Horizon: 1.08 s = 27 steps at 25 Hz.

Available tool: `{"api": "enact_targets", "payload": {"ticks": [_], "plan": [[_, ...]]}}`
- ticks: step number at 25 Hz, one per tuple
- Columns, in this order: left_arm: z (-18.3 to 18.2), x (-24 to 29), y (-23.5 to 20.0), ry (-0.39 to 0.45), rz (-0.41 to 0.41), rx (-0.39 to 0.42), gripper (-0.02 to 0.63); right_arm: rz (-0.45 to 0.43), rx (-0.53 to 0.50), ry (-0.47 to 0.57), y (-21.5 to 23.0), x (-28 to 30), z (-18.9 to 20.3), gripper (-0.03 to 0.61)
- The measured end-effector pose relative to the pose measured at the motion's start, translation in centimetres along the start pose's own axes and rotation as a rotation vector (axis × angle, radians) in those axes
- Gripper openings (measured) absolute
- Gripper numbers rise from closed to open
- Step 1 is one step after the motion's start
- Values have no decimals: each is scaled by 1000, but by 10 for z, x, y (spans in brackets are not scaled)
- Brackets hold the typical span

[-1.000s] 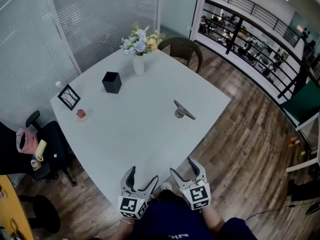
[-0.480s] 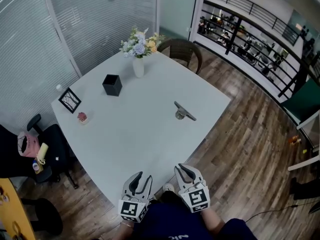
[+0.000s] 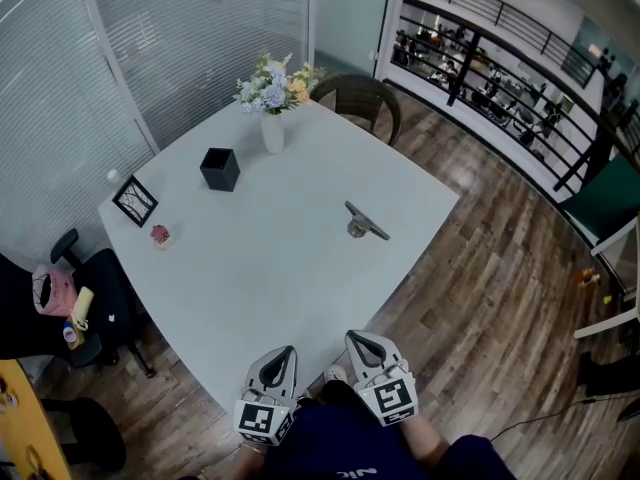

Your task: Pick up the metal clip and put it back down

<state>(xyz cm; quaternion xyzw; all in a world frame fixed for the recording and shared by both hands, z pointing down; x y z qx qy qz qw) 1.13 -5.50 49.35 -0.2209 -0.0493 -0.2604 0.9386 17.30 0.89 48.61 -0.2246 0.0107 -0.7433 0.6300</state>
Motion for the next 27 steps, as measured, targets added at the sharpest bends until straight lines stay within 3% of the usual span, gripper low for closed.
{"api": "enact_targets", "payload": {"ticks": [15, 21, 27], "plan": [[-5, -1, 1, 4, -3, 13, 3, -27, -44, -29, -4, 3, 8, 8], [-7, -2, -2, 9, -6, -37, 3, -28, -57, -29, -4, 2, 6, 8], [-6, -3, 1, -9, 13, 21, 3, -7, -50, -30, -4, 1, 4, 8]]}}
Point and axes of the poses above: the fingertips, and each gripper's own axes: x forward along the fingers, y to its right, z out of its underside, the point moved 6 cm from there along -x, backward along the fingers, and after that the axes turned 14 degrees about -x, right-handed, at the moved point
